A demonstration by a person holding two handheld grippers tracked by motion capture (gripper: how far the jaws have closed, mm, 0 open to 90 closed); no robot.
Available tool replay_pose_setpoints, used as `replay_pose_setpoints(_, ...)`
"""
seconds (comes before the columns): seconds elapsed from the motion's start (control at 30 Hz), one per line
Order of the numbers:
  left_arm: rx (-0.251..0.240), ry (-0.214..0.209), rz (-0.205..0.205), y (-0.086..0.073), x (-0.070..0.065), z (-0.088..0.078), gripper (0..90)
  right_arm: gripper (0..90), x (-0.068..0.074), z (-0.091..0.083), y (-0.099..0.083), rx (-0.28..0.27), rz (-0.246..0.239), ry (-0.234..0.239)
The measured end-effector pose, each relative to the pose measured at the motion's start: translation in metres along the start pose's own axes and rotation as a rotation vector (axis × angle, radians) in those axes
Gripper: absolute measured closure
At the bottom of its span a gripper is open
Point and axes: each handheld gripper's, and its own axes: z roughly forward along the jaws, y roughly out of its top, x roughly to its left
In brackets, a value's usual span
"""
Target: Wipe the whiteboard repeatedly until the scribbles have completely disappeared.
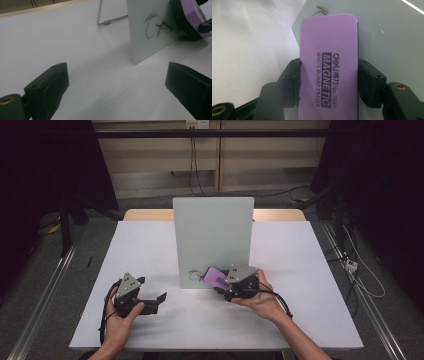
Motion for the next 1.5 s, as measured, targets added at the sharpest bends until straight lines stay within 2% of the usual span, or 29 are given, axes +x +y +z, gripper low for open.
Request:
replay_pose_setpoints(0.43, -0.003, 0.0, 0.001, 0.0, 0.001, -0.001, 5.1, 41.9, 0.009, 0.03, 0.024, -0.016, -0.03, 0.039)
replay_pose_setpoints(0.97, -0.008, -0.001, -0.004, 0.0, 0.001, -0.002, 5.1, 41.9, 0.028, 0.071, 0.052, -0.028, -0.024, 0.109)
replay_pose_setpoints(1.1, -0.009, 0.0, -0.009, 0.0, 0.002, -0.002, 5.1, 41.9, 0.03, 0.076, 0.059, -0.03, -0.032, 0.11)
replay_pose_setpoints(1.2, -0.011, -0.001, -0.007, 0.0, 0.002, -0.003, 5.1, 41.8, 0.028, 0.073, 0.062, -0.04, -0.041, 0.1)
replay_pose_setpoints(1.27, -0.011, 0.001, -0.011, -0.001, 0.002, -0.003, 5.1, 41.8, 0.023, 0.064, 0.061, -0.047, -0.051, 0.074)
replay_pose_setpoints(1.4, -0.011, 0.002, -0.007, -0.001, 0.003, -0.004, 5.1, 41.9, 0.008, 0.035, 0.054, -0.066, -0.053, 0.002)
replay_pose_setpoints(1.5, -0.01, 0.004, -0.009, -0.001, 0.002, -0.003, 5.1, 41.8, -0.008, 0.009, 0.044, -0.095, -0.017, -0.055)
